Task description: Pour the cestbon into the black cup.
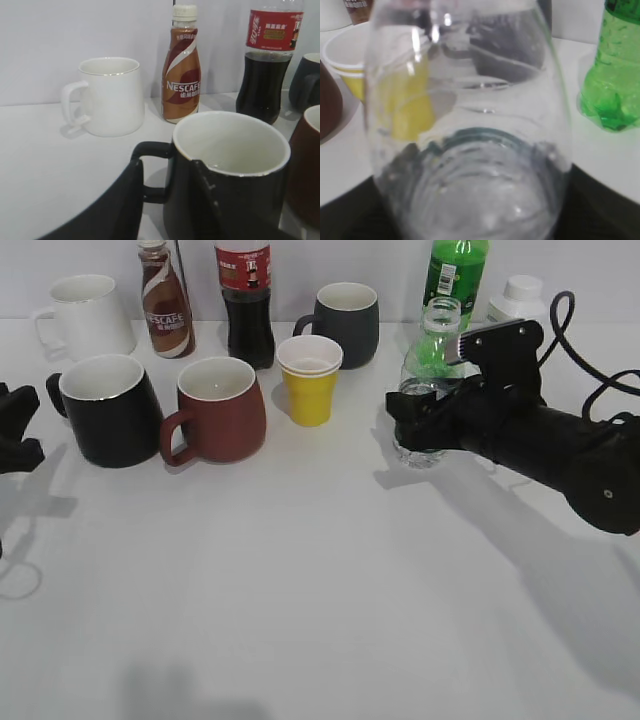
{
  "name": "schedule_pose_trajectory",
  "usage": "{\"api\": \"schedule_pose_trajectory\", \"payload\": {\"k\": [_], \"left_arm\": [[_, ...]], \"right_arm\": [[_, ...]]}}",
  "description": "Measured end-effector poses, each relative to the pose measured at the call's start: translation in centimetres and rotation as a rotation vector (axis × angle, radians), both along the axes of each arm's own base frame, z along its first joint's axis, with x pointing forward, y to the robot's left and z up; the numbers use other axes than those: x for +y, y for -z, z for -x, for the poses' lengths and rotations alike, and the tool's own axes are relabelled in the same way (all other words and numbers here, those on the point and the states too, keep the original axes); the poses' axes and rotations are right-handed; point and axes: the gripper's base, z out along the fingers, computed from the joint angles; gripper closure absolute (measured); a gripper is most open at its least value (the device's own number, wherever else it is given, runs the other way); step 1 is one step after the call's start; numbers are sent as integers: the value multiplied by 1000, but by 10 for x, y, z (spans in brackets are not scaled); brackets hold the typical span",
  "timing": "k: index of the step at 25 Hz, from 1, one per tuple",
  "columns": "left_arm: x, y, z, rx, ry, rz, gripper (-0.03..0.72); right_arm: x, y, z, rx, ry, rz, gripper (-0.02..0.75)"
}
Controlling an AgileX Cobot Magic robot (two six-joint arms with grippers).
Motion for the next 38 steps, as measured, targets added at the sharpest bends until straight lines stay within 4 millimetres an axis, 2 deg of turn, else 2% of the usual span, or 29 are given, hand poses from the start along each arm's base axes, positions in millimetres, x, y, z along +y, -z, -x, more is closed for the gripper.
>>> {"api": "schedule_pose_trajectory", "payload": {"k": [3,7,9,13,17,18,19,22,24,27,32,36,38], "left_arm": [[-1,-5,1,-19,7,-2,450],[-2,-16,5,-26,22,-22,450],[-1,-28,9,-41,20,-35,450],[1,-60,27,-10,-6,-66,450],[11,-110,59,84,-99,-99,406],[13,-129,72,57,-126,-102,372],[17,-153,92,6,-160,-88,330],[24,-186,134,7,-229,-44,190],[27,-195,161,52,-263,-18,116],[27,-199,198,115,-254,9,81],[22,-180,232,283,-170,11,79],[22,-169,254,343,-156,4,79],[23,-162,261,367,-164,-9,81]], "right_arm": [[1,-3,0,-34,-6,-18,111],[1,-23,0,-104,-7,-50,69],[0,-41,3,-152,-5,-68,64],[-5,-97,19,-243,-30,-50,64],[-19,-155,55,-251,-29,22,64],[-24,-168,67,-255,-26,43,64],[-28,-180,78,-258,-18,65,64],[-39,-207,115,-248,4,108,64],[-46,-219,142,-209,20,109,64],[-62,-228,186,-106,31,93,64],[-91,-216,244,154,-11,149,66],[-120,-204,281,257,5,203,70],[-129,-195,292,274,11,212,75]]}}
